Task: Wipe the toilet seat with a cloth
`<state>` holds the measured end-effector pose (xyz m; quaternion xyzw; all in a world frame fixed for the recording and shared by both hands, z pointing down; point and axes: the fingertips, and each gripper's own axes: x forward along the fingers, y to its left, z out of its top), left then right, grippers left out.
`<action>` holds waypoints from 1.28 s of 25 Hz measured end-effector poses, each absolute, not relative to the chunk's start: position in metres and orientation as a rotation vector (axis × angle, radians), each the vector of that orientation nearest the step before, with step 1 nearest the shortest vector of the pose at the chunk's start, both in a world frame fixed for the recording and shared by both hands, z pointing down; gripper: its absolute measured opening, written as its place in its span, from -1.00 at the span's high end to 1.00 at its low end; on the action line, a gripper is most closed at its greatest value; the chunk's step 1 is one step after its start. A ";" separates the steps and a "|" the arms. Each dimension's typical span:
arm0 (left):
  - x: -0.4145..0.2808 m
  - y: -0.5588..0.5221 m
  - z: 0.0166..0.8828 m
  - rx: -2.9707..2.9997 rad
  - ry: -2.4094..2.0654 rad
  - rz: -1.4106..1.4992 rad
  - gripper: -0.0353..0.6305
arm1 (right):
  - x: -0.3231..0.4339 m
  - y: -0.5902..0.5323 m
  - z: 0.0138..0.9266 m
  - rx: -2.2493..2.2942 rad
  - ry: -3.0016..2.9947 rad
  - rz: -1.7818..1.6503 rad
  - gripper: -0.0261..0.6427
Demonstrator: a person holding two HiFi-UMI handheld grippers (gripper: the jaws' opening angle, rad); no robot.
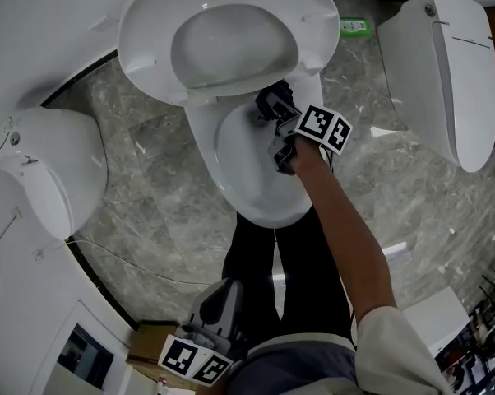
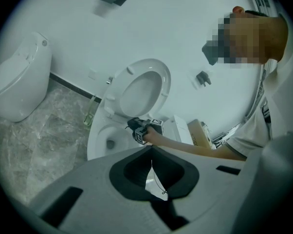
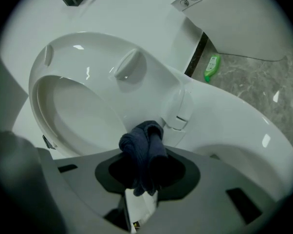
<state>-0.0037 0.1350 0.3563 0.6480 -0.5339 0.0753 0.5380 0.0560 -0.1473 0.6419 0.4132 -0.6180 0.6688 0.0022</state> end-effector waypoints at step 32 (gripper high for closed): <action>0.015 0.089 0.294 1.682 -1.318 0.096 0.87 | 0.098 -0.184 0.552 1.204 -1.917 1.421 0.61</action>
